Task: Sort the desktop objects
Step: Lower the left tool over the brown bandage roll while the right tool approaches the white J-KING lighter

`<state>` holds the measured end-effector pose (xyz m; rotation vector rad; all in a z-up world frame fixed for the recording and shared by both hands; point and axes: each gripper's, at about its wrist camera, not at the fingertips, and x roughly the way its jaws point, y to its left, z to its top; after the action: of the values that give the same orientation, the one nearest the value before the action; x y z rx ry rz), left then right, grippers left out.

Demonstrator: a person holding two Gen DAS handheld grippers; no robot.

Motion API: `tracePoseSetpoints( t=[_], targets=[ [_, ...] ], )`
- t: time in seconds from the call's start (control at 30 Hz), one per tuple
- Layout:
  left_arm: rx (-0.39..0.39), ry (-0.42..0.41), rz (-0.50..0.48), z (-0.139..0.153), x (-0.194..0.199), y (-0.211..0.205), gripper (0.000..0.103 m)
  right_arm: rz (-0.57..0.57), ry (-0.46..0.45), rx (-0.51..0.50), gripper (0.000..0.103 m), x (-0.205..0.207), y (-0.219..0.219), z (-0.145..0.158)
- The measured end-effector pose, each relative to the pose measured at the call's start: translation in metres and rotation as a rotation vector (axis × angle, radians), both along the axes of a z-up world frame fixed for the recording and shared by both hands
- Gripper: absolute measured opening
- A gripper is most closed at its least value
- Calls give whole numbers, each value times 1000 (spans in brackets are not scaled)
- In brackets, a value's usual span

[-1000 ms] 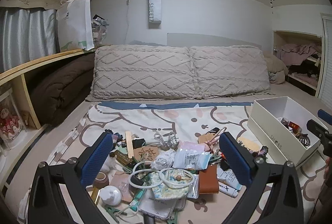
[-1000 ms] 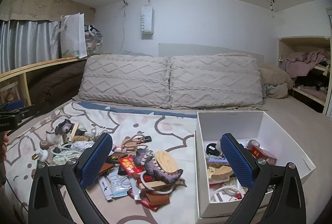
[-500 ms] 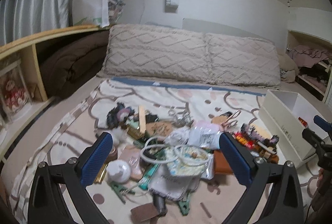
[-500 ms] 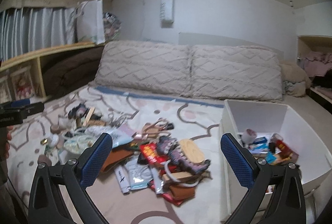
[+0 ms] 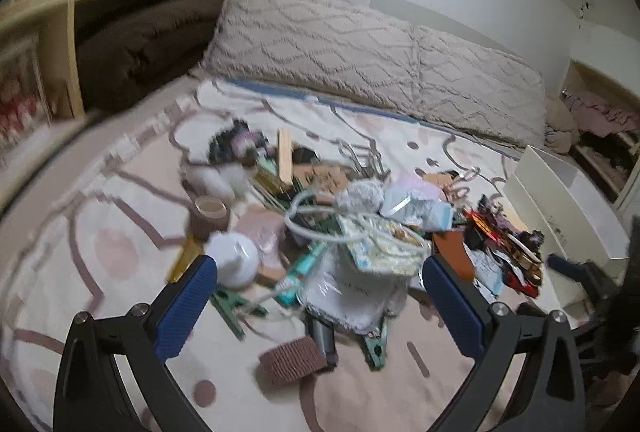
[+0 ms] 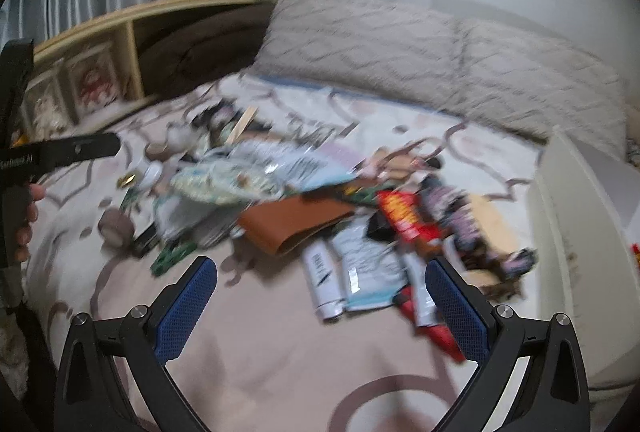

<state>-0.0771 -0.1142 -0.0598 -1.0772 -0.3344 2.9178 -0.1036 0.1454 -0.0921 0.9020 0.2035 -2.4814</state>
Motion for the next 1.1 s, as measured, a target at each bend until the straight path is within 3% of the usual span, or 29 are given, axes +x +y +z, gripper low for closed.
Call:
tracePoseSetpoints(
  t=[0.2, 0.53, 0.67, 1.1],
  targets=[
    [168, -119, -2, -28, -9, -13, 103, 59, -174, -52, 103, -12, -3, -25],
    [387, -210, -28, -47, -15, -17, 103, 65, -262, -105, 103, -18, 4, -37],
    [402, -207, -17, -45, -14, -20, 103, 88, -302, -140, 103, -22, 3, -41],
    [364, -181, -30, -43, -22, -18, 103, 68, -323, -103, 103, -33, -7, -48]
  ],
)
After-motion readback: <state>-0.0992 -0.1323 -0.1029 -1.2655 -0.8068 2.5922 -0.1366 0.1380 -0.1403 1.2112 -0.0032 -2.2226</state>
